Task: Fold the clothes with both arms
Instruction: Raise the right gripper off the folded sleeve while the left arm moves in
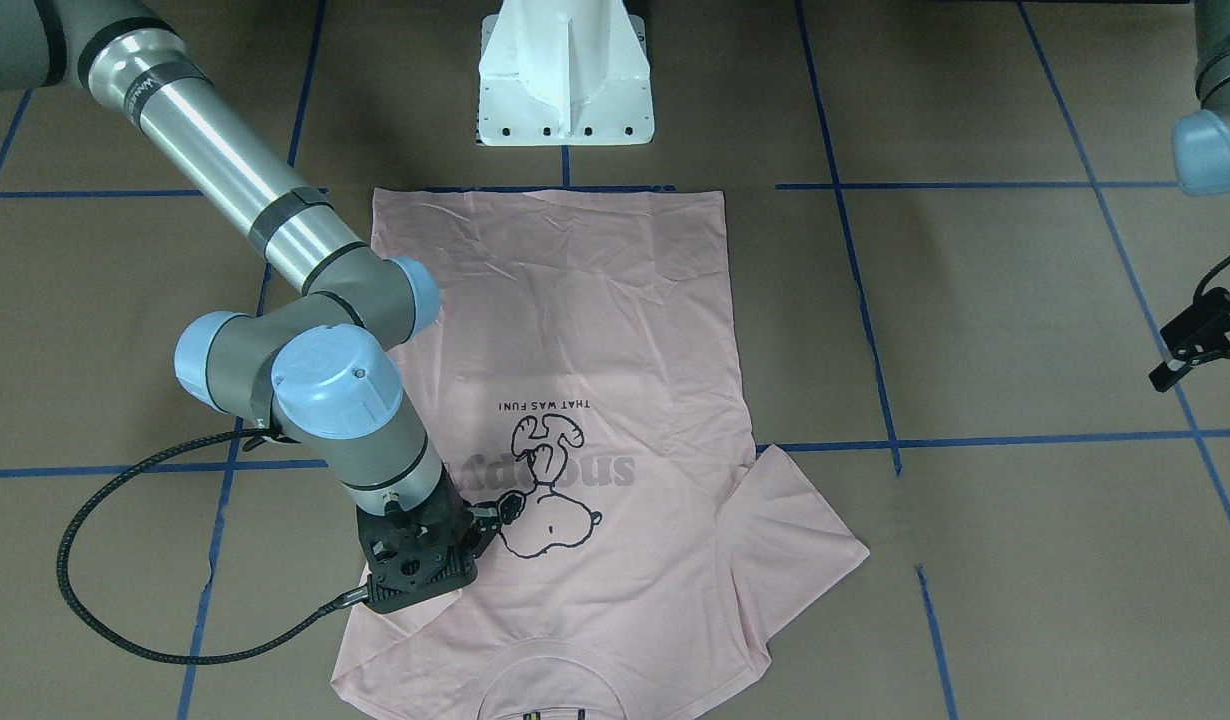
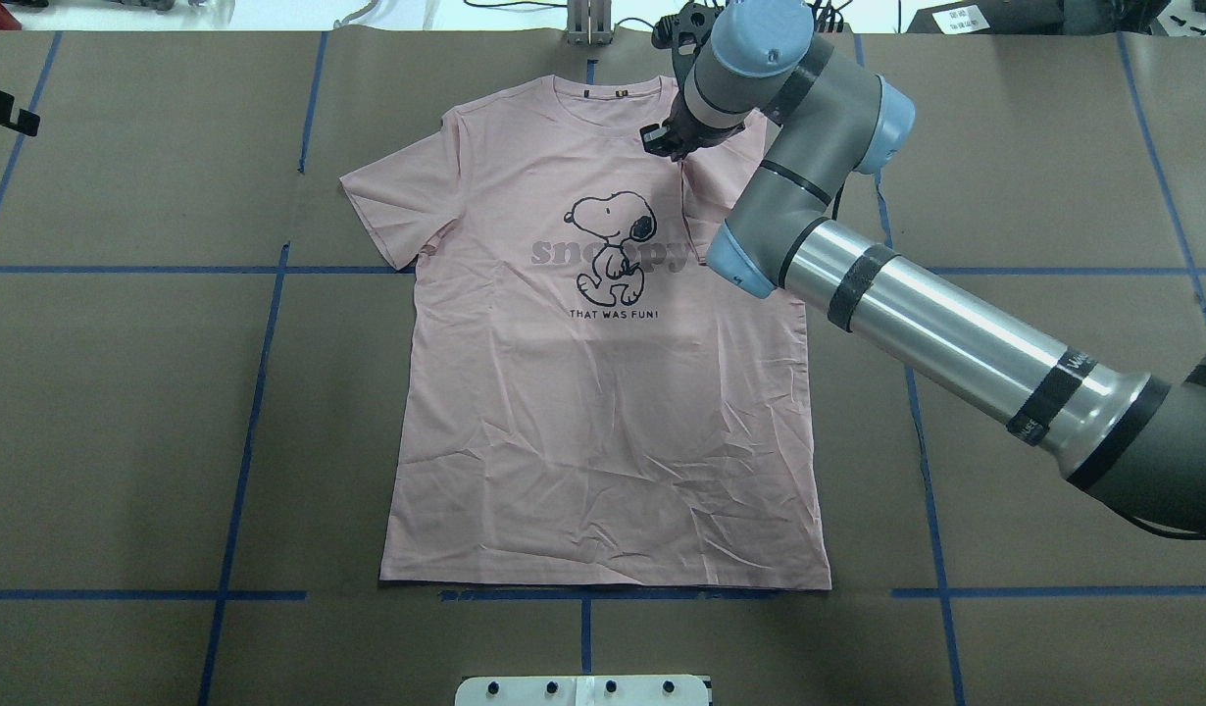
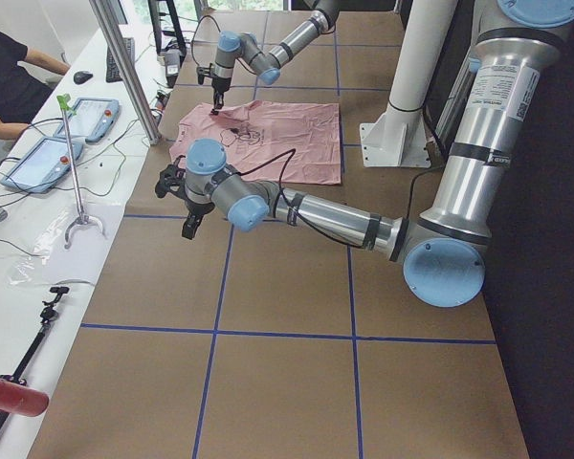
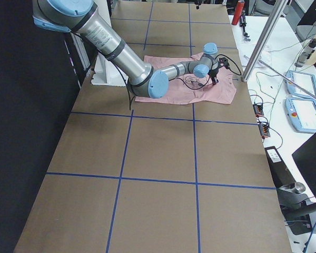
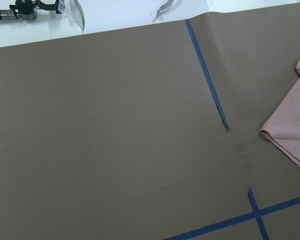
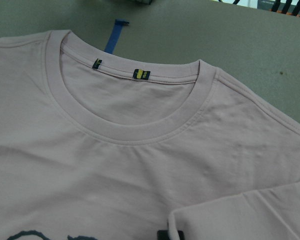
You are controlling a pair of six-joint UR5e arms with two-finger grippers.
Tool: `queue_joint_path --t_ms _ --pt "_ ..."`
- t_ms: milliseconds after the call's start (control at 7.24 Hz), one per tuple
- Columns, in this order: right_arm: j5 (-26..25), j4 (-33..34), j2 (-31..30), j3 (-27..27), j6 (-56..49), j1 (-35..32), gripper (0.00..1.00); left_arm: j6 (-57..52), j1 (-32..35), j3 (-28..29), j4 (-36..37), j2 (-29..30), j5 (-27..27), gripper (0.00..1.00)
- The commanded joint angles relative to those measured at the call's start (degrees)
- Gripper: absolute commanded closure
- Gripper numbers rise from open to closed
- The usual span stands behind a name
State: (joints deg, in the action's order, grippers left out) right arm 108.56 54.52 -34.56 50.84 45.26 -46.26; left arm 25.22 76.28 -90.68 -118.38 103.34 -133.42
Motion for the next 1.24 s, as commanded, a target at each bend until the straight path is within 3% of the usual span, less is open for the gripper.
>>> queue_joint_path --t_ms 0,138,276,415,553,691,967,1106 --pt "-0.19 -0.11 0.19 0.14 0.53 0.11 0.00 0.09 -0.16 -0.20 0.08 0.37 0.00 0.00" --pt "0.51 0.23 -0.07 1.71 4.54 0.11 0.00 2.18 -1.47 0.06 0.17 1.50 1.31 0.00" --pt "6.61 4.33 -1.73 7.03 8.40 -0.41 0.00 11.51 -7.05 0.06 0.25 3.86 8.45 0.00" --pt "11.45 20.03 -4.70 18.39 8.96 -1.28 0.00 22.74 -14.50 0.24 0.26 6.50 15.49 0.00" --pt "11.85 35.59 -6.91 29.12 8.88 -1.64 0.00 31.99 -20.49 0.68 0.26 8.87 20.25 0.00" --pt "11.94 44.45 -9.80 36.89 8.97 -1.82 0.00 38.87 -24.38 3.20 0.26 11.77 24.74 0.00" --pt "12.03 44.80 -22.25 48.51 8.80 -4.27 0.00 43.85 -28.45 12.68 -0.18 19.06 32.74 0.02" --pt "12.38 44.62 -25.70 51.18 7.92 -5.06 0.00 43.77 -28.99 17.33 -3.75 20.83 35.13 0.02"
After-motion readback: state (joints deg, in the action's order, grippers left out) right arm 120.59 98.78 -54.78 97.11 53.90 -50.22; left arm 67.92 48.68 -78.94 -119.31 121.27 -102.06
